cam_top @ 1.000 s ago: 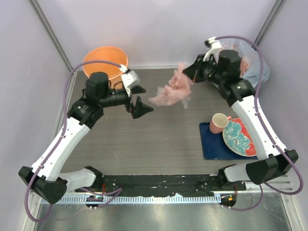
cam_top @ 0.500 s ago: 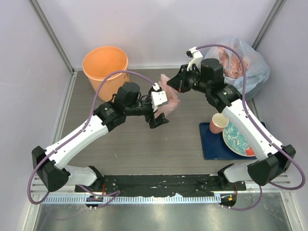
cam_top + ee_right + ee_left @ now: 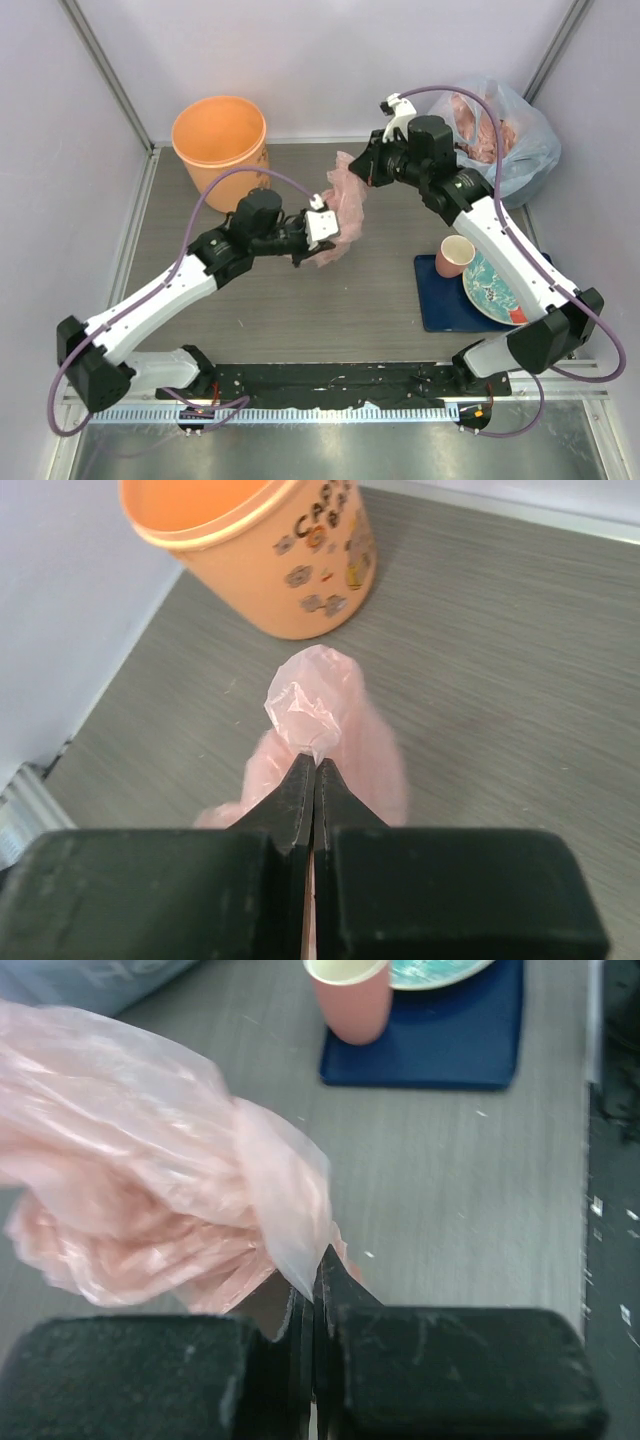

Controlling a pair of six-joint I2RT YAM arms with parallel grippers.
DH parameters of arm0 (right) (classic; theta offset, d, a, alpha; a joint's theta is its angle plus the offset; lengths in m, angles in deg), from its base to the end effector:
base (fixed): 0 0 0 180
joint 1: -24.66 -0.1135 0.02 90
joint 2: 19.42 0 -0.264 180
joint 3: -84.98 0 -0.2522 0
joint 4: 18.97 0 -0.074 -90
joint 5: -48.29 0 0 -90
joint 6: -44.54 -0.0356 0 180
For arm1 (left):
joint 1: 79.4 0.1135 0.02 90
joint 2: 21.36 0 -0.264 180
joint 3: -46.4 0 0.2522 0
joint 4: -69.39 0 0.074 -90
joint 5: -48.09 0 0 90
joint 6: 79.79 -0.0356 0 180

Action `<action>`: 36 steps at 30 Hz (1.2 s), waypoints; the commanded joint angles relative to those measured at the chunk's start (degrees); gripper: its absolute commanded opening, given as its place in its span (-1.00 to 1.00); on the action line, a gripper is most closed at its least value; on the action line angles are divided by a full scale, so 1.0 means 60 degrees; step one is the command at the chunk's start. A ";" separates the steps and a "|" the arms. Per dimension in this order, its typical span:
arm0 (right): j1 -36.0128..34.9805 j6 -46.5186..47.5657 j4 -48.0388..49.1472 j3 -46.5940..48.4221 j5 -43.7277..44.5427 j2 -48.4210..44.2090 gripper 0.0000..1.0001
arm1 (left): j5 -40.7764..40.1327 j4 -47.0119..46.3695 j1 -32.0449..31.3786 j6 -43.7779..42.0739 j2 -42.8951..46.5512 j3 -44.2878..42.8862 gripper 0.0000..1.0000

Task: Put the trash bags into the trash bin

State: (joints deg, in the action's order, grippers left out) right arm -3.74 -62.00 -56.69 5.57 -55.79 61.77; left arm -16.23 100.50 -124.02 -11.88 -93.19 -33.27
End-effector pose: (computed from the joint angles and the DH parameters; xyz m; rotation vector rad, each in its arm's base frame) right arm 0.2778 0.1600 0.4240 -0.3738 1.9182 0.7595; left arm 0.1920 -0.2111 0.3568 1.3357 1.4891 -0.6967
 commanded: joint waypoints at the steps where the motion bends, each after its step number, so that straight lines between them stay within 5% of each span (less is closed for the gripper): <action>1: 0.0543 0.0749 -0.0180 0.0661 0.1453 0.0384 -0.99 | 0.1753 0.0974 -0.0034 -0.0933 0.1599 0.0859 -1.00; 13: 0.1965 0.0719 -0.0881 0.0163 -0.1279 0.1249 -0.99 | 0.1287 0.1944 0.0697 0.0939 0.2569 0.0513 -1.00; 14: 0.2052 0.0792 -0.1043 0.0192 -0.1560 0.1249 -0.82 | 0.1360 0.1885 0.1061 0.1609 0.2437 0.0366 -1.00; 15: 0.2082 0.0996 -0.1233 0.0308 -0.1853 0.1264 -0.25 | 0.1666 0.1885 0.1210 0.1877 0.2276 0.0017 -1.00; 19: 0.2082 0.1684 -0.2068 0.0368 -0.2646 0.1001 0.81 | 0.2500 0.1593 0.1869 0.4086 0.1062 -0.0630 -1.00; 28: 0.1821 0.2944 -0.1866 -0.0305 -0.4228 -0.0361 0.90 | 0.4173 0.0186 0.2471 0.6828 -0.0508 -0.1056 -0.98; 36: 0.0252 0.4410 -0.1324 -0.1228 -0.4230 -0.1197 0.92 | 0.5300 -0.0093 0.2559 0.6977 -0.0831 -0.1217 -0.85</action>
State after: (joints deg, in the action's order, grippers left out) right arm 1.22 -41.54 -68.19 0.37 -79.44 56.39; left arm 9.56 103.90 -109.05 27.90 -98.00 -37.96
